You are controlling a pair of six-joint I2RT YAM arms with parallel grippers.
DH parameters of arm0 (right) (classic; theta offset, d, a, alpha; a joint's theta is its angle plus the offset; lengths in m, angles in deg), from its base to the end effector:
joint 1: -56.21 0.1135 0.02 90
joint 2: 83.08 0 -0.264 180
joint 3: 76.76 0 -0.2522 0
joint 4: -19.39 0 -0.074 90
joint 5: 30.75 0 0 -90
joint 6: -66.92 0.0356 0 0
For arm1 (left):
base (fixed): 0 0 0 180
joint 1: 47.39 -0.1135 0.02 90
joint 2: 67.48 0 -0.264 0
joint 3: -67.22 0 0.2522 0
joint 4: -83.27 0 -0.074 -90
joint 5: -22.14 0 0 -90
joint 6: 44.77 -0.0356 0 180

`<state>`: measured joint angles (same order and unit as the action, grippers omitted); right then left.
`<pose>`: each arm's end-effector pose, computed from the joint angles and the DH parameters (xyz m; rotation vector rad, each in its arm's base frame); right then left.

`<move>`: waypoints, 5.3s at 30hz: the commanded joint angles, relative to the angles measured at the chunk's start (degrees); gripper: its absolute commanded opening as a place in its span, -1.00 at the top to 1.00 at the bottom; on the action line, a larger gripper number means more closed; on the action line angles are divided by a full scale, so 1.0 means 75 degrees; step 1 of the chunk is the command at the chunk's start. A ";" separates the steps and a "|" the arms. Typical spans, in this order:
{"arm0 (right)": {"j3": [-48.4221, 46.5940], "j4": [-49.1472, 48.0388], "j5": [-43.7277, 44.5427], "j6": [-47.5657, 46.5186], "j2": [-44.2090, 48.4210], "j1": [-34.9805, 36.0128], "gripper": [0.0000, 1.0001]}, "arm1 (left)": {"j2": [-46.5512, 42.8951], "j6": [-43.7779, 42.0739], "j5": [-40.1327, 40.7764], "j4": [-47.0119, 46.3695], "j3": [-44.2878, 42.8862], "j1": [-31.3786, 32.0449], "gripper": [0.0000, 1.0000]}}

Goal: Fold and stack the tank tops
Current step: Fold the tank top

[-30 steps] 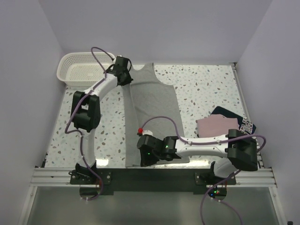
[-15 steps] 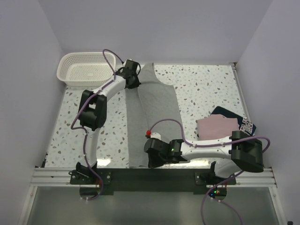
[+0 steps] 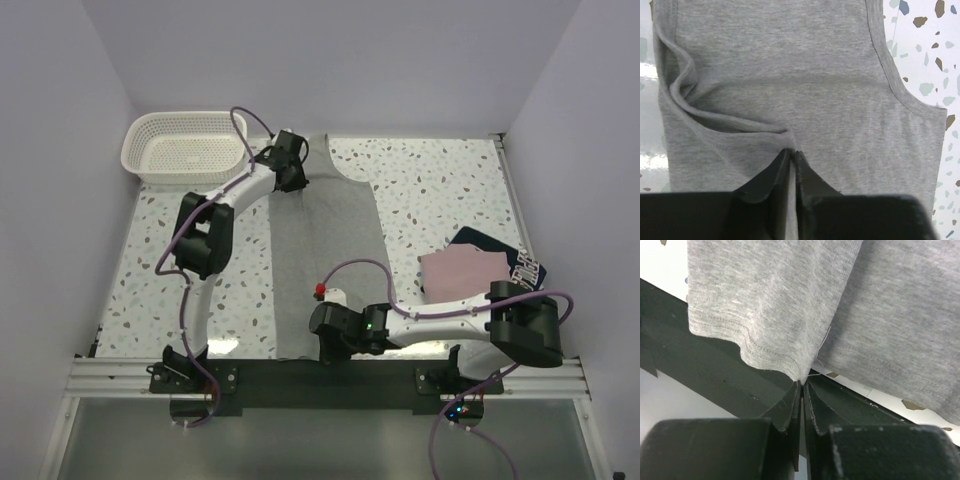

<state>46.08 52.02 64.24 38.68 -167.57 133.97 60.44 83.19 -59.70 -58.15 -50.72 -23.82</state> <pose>0.0610 0.2666 0.1657 -0.3579 2.7824 0.6639 0.4630 -0.1965 0.1962 -0.3696 2.4041 -0.3214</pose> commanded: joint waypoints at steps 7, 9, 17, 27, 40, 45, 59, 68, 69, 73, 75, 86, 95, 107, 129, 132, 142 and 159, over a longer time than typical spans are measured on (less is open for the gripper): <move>-0.0143 0.0681 0.0857 0.0203 0.0622 0.0097 0.27 | -0.0403 -0.0455 -0.0209 -0.0450 -0.0394 -0.0014 0.08; -0.0318 0.1276 0.1243 0.0180 0.0834 0.0097 0.22 | -0.0520 -0.0467 -0.0151 -0.0380 -0.0429 -0.0061 0.01; -0.1735 0.1749 0.1983 -0.0756 0.0569 0.0086 0.24 | -0.1270 0.0025 -0.0139 -0.0285 0.0647 -0.0400 0.53; -0.3891 0.1292 0.1420 -0.1964 -0.2700 0.0086 0.28 | -0.0827 -0.0092 -0.0584 -0.0684 0.1832 -0.0729 0.94; -0.5474 0.0414 0.0425 -0.1871 -0.4648 0.0109 0.26 | 0.0042 -0.0361 -0.0783 -0.0508 0.1142 -0.1677 0.84; -0.5804 -0.0347 0.0494 -0.1848 -0.4802 -0.0019 0.25 | 0.0171 -0.0689 -0.1029 -0.0368 0.0358 -0.1830 0.53; -0.4188 -0.0245 0.0578 -0.2960 -0.1124 -0.1925 -0.05 | -0.1631 -0.0795 -0.1967 -0.0613 0.0166 -0.1807 -0.14; -0.5566 0.1140 -0.0091 -0.4974 -0.2124 -0.5978 -0.01 | -0.4383 -0.0257 -0.1558 -0.1316 0.3514 -0.0379 -0.06; -0.5743 0.1117 -0.0254 -0.5058 -0.2373 -0.6275 0.03 | -0.4608 -0.0175 -0.1604 -0.1363 0.3810 -0.0006 -0.05; -0.6914 0.0976 -0.0643 -0.5421 -0.3943 -0.7412 0.11 | -0.5942 0.0013 -0.1721 -0.1481 0.5088 0.0886 0.01; -0.7828 0.1104 -0.0898 -0.5480 -0.4900 -0.7566 0.15 | -0.6285 0.0118 -0.1745 -0.1458 0.5674 0.1424 0.02; -0.9389 0.1351 -0.0456 -0.5504 -0.6594 -0.7684 0.18 | -0.7036 0.0459 -0.1897 -0.1399 0.7011 0.3125 0.02; -0.8944 0.1245 0.0060 -0.5574 -0.6500 -0.7672 0.20 | -0.6603 0.0705 -0.1581 -0.1551 0.6883 0.4261 0.04; -0.9062 0.1328 -0.0010 -0.5574 -0.6794 -0.7684 0.49 | -0.5279 0.0810 -0.1171 -0.1516 0.6052 0.5504 0.10; -0.8581 0.1034 0.0108 -0.5328 -0.6501 -0.7719 0.96 | -0.3322 0.1209 -0.0374 -0.0321 0.4809 0.7310 0.10; -0.8546 0.0999 0.0061 -0.5293 -0.6489 -0.7731 0.97 | -0.3181 0.1209 -0.0338 -0.0309 0.4762 0.7380 0.10; -0.8429 0.0941 0.0025 -0.5270 -0.6430 -0.7742 0.99 | -0.2876 0.1221 -0.0221 -0.0344 0.4727 0.7439 0.20; -0.8663 0.1280 0.0506 -0.4778 -0.6501 -0.8070 1.00 | -0.3555 0.1033 -0.0010 -0.0309 0.4586 0.7509 1.00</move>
<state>-17.98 57.68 64.57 0.78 -217.25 75.59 38.43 92.08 -61.01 -59.79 -13.72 31.81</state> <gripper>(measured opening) 0.021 0.016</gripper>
